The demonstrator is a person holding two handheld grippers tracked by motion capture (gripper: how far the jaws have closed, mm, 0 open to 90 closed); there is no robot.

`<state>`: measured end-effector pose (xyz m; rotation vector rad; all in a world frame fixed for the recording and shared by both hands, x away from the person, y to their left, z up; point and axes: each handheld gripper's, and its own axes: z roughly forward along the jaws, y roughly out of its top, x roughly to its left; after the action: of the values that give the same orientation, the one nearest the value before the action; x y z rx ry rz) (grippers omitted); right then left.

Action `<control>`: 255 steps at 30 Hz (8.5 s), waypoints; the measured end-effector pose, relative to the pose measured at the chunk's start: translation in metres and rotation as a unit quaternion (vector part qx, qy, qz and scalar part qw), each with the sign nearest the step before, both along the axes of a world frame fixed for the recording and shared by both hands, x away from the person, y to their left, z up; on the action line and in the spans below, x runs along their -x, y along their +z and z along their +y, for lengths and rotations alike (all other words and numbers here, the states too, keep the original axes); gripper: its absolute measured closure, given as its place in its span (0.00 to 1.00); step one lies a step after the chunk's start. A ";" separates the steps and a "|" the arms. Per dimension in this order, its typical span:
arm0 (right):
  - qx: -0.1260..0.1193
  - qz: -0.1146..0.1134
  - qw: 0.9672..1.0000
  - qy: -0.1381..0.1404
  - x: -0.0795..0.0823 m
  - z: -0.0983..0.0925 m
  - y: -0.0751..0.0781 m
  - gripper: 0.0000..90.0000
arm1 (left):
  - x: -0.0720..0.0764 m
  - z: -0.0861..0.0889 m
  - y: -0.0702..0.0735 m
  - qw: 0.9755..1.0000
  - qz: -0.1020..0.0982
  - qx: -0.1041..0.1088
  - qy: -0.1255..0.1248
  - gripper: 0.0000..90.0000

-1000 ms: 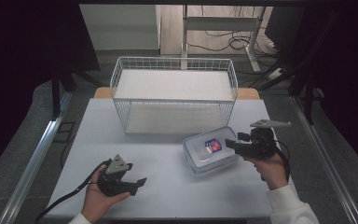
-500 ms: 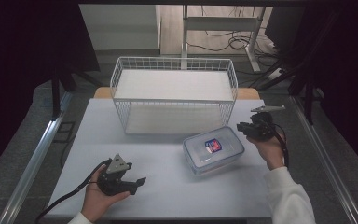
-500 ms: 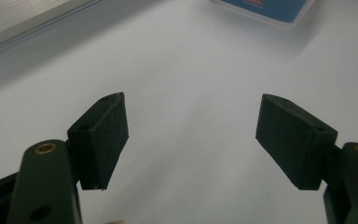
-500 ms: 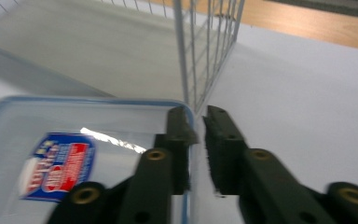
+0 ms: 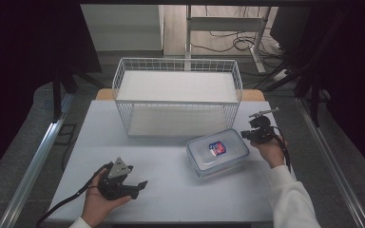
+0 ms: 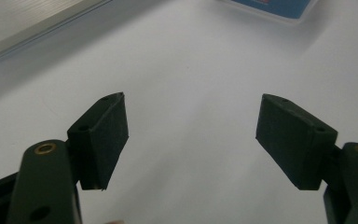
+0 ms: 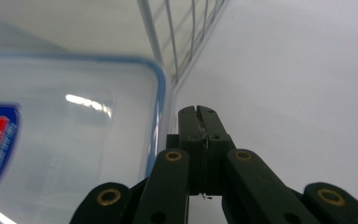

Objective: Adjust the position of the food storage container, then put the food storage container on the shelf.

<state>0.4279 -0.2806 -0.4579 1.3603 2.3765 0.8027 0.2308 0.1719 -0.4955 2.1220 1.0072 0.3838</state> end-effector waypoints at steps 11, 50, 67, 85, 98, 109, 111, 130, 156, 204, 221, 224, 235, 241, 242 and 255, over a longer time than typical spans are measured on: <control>0.028 0.016 0.999 0.019 0.007 0.005 -0.009 0.99 | -0.001 0.000 -0.001 1.000 0.002 -0.004 -0.001 0.27; 0.009 0.040 0.984 0.172 0.074 0.090 -0.018 0.99 | -0.005 0.017 0.004 1.000 -0.020 0.002 0.021 0.27; 0.013 0.055 0.973 0.224 0.094 0.119 -0.023 0.99 | -0.003 0.025 0.012 0.999 -0.027 0.032 0.034 0.26; -0.063 -0.011 0.984 0.168 0.121 0.074 0.003 0.99 | -0.008 0.031 0.008 0.997 0.000 0.060 0.042 0.26; -0.211 -0.059 0.964 0.151 0.135 0.057 0.003 0.30 | -0.010 0.032 0.008 0.996 -0.007 0.067 0.053 0.27; -0.236 -0.056 0.961 0.132 0.132 0.055 0.007 0.24 | -0.006 0.037 0.012 0.995 -0.016 0.084 0.055 0.27; -0.237 -0.049 0.962 0.131 0.131 0.057 0.006 0.23 | -0.006 0.038 0.011 0.995 -0.013 0.085 0.056 0.27; -0.218 -0.045 0.963 0.150 0.135 0.071 -0.007 0.21 | -0.031 0.031 -0.002 0.972 0.129 0.194 0.032 0.15; -0.207 -0.035 0.964 0.166 0.135 0.080 -0.012 0.22 | -0.045 0.022 -0.035 0.927 0.247 0.283 0.022 0.16; -0.352 0.192 0.911 0.091 0.096 0.089 -0.048 0.59 | -0.033 0.039 -0.022 0.927 0.215 0.305 0.036 0.52; -0.350 0.179 0.915 0.094 0.100 0.087 -0.041 0.61 | -0.030 0.038 -0.018 0.927 0.212 0.308 0.039 0.56; -0.354 0.173 0.914 0.095 0.100 0.086 -0.038 0.61 | -0.029 0.037 -0.012 0.930 0.202 0.305 0.038 0.56; -0.351 0.145 0.920 0.094 0.096 0.080 -0.028 0.61 | -0.041 0.031 -0.003 0.935 0.190 0.299 0.028 0.56; -0.347 0.129 0.924 0.090 0.090 0.077 -0.021 0.61 | -0.057 0.028 0.002 0.937 0.185 0.296 0.016 0.56; -0.347 0.128 0.925 0.089 0.088 0.077 -0.021 0.60 | -0.060 0.028 0.002 0.938 0.184 0.295 0.014 0.56; -0.348 0.100 0.929 0.080 0.057 0.073 -0.013 0.60 | -0.107 0.025 0.009 0.941 0.169 0.294 -0.002 0.56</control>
<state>0.3708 -0.2078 -0.4704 1.5512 2.4826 1.7542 0.3380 0.1964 -0.4866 1.6632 1.1340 -0.2749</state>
